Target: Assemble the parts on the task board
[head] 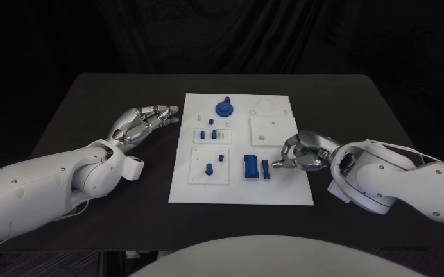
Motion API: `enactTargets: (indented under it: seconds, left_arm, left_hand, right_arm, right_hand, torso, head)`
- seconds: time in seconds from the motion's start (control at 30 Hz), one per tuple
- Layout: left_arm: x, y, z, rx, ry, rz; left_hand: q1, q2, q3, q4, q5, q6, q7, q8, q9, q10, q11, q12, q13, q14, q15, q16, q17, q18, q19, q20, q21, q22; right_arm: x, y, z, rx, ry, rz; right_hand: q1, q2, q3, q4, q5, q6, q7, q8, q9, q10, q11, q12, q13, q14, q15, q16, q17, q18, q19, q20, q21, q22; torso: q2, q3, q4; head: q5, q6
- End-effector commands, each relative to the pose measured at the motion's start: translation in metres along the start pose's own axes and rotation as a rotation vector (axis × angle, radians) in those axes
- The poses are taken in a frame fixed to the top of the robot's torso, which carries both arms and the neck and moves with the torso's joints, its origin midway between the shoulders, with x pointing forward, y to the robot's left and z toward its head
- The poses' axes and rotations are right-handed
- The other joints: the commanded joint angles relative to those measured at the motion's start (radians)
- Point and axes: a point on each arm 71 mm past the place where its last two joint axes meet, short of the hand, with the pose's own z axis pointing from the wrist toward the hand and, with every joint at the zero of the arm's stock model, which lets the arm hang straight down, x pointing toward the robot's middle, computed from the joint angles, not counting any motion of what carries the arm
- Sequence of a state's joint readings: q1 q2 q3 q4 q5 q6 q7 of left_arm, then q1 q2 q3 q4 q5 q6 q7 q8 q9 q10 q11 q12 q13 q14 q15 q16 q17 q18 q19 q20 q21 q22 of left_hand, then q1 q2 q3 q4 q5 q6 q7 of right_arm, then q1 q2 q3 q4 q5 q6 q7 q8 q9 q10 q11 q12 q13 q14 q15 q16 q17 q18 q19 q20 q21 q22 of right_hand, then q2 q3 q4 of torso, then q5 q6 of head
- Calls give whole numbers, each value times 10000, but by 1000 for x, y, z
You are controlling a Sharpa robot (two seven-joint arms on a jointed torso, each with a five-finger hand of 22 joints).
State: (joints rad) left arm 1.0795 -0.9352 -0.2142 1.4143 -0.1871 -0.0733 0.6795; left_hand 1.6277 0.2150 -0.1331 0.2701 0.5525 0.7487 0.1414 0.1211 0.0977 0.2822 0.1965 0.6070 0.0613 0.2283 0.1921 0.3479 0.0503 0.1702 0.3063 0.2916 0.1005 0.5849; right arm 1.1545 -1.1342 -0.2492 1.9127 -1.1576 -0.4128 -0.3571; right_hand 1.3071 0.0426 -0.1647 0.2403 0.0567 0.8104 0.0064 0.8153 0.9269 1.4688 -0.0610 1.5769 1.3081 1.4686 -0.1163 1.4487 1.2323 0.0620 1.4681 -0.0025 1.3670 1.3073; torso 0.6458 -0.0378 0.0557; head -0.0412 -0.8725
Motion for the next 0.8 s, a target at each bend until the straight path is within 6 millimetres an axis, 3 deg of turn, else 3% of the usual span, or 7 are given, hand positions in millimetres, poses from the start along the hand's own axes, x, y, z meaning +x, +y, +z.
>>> enactTargets:
  seconds: [0.03,0.33,0.5,0.63,0.73,0.77,0.8]
  left_arm:
    - [4,-8,0,946,-2,307]
    - [18,-18,-2,1377,-58,366]
    - [26,-26,2,1659,18,267]
    - [31,-28,9,1869,149,194]
    - [35,-27,17,1985,295,109]
    - [36,-26,19,2020,324,97]
    - [38,-25,22,2079,336,102]
  left_hand:
    - [42,-81,50,44,37,16,49,57,-17,21,36,-41,16,-178,-40,-121,-21,-167,31,-47,-1,-35]
    - [-175,-239,138,205,-35,-34,104,15,-70,-425,-402,-595,-23,-1024,-469,-936,-115,-78,-791,-561,-370,-993]
    - [-1075,-72,-195,247,-394,-161,33,-89,-143,-823,-622,-1142,-70,-1492,-694,-1561,-198,-92,-1225,-787,-495,-1644]
    - [-1756,107,-613,243,-694,-2149,-550,-693,-440,-798,-482,-1286,-81,-1605,-677,-1784,-222,-101,-1484,-782,-512,-1965]
    - [-1875,205,-795,234,-777,-3660,-893,-850,-594,-1066,-455,-1722,-112,-1793,-704,-2145,-267,-143,-1789,-859,-570,-2394]
    - [-1862,233,-863,230,-783,-4096,-1108,-873,-624,-1234,-478,-2010,-138,-1887,-736,-2347,-296,-158,-1947,-896,-591,-2587]
    - [-1824,273,-937,236,-790,-4741,-1458,-874,-664,-1598,-686,-2554,-183,-2026,-887,-2668,-343,-118,-2224,-990,-650,-3061]
  right_arm:
    - [-21,12,-1,-1419,-1291,1072]
    - [-67,27,-1,-3977,-3849,2117]
    - [-74,31,8,-4964,-4168,2670]
    - [-68,31,15,-5649,-4082,3174]
    - [-60,27,18,-6032,-3840,3737]
    - [-57,25,19,-6097,-3756,3937]
    - [-52,21,21,-6132,-3598,4268]
  right_hand:
    - [-98,24,5,91,170,44,-33,78,-4,1020,-27,-61,2627,456,-45,-65,-118,-123,325,-58,-23,1977]
    - [525,190,205,507,2780,-3,-44,-165,-329,82,-22,-1002,1412,-206,-12,-1763,-2955,313,-550,-31,-2272,1219]
    - [644,304,472,467,3605,-330,389,-916,-1064,-3878,509,-5271,-2956,-2407,528,-5907,-7703,1096,-3169,482,-8396,-1283]
    - [156,400,525,524,3332,-484,1138,-1912,-2573,-5929,1291,-8134,-5696,-3677,1459,-8586,-8877,1145,-4043,1383,-10969,-3401]
    - [-107,463,443,514,3126,-1564,2035,-2937,-3779,-8277,2371,-9852,-7017,-6270,2613,-10076,-9759,757,-5827,2100,-12655,-4591]
    - [-92,465,438,518,3123,-1596,2066,-3011,-3937,-8392,2455,-9968,-7209,-6446,2690,-10152,-9873,749,-5974,2169,-12832,-4761]
    - [-240,512,389,512,3117,-2060,2049,-3395,-4248,-9400,2966,-10599,-7612,-7551,3249,-10713,-10174,476,-7069,2364,-12819,-5174]
  torso:
    - [-10,5,-10]
    - [-160,14,-15]
    - [-360,32,-33]
    - [-536,67,-70]
    - [-637,90,-111]
    - [-682,104,-130]
    - [-740,116,-147]
  head:
    - [30,-1]
    - [167,-1]
    - [273,-1]
    - [387,-1]
    - [489,-1]
    - [555,-1]
    - [642,-1]
